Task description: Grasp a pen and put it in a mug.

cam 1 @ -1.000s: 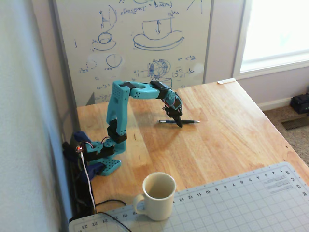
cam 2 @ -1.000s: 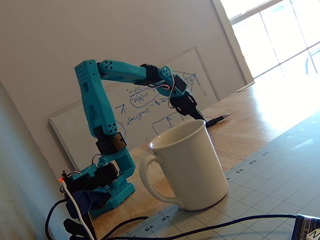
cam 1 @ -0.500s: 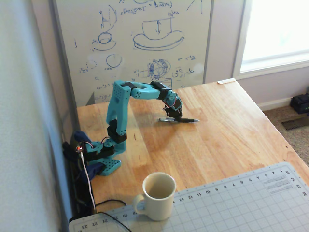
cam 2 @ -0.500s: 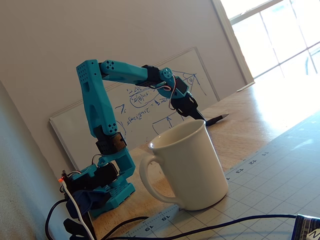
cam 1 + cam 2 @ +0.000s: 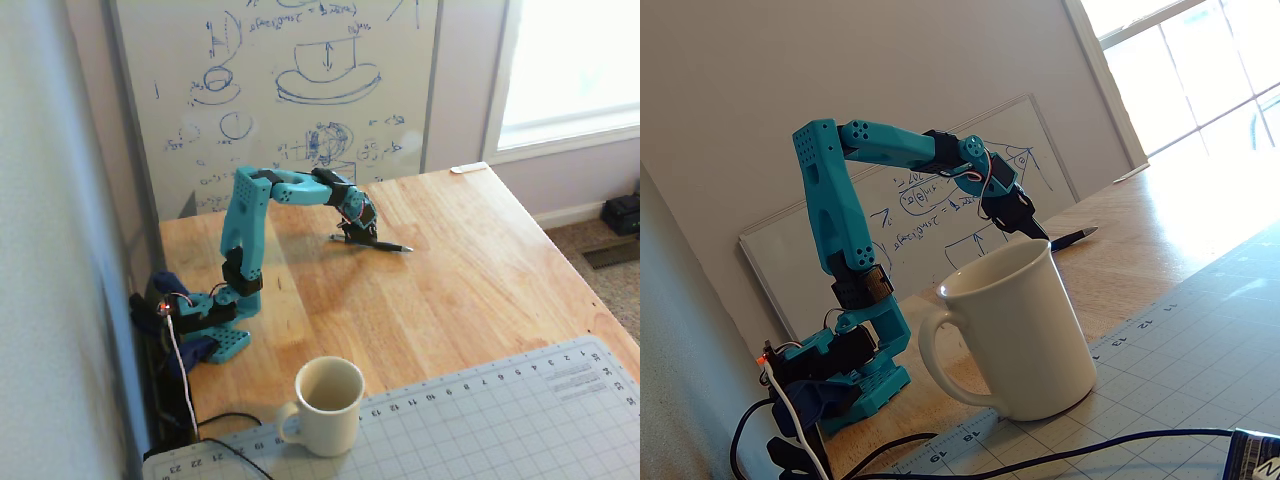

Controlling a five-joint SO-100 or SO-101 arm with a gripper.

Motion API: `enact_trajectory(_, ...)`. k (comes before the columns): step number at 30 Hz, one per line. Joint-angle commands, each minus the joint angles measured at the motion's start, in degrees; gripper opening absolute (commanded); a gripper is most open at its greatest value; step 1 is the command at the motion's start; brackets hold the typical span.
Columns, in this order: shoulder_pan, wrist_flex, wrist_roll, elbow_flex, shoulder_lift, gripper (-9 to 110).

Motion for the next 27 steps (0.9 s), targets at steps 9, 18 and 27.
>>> enact_trajectory(9, 1.9, -0.4, 0.0, -3.9, 7.0, 5)
enact_trajectory(18, 1.9, -1.1, -0.1, -5.0, 7.4, 24)
enact_trajectory(27, 1.8, -5.5, -0.2, -4.9, 2.8, 24)
